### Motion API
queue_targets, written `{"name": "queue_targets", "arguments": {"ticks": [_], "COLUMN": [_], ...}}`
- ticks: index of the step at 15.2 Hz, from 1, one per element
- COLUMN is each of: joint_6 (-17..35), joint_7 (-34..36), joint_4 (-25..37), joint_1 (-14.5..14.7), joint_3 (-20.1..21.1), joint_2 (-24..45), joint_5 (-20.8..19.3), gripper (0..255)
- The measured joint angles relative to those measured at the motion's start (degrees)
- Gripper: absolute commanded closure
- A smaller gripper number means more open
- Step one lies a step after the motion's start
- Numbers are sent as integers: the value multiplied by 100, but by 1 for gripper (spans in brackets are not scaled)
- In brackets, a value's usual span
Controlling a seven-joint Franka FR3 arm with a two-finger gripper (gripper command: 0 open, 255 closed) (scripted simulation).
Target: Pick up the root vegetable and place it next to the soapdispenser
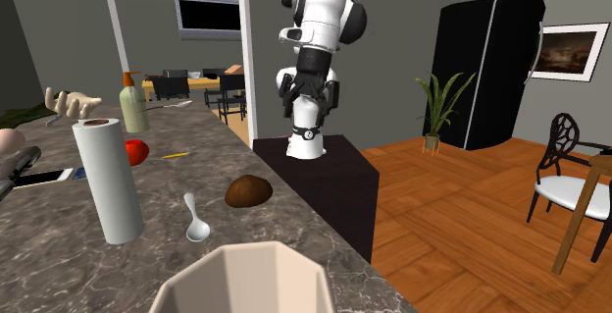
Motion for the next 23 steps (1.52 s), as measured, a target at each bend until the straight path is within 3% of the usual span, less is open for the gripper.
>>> {"name": "queue_targets", "arguments": {"ticks": [11, 14, 23], "joint_6": [473, 540, 919], "joint_7": [2028, 2170, 2275], "joint_4": [1355, 1599, 1561], "joint_1": [-304, -336, -376], "joint_3": [-312, -395, -478], "joint_2": [2117, 2443, 2778], "joint_5": [-842, -909, -1041], "gripper": [0, 0, 0]}}
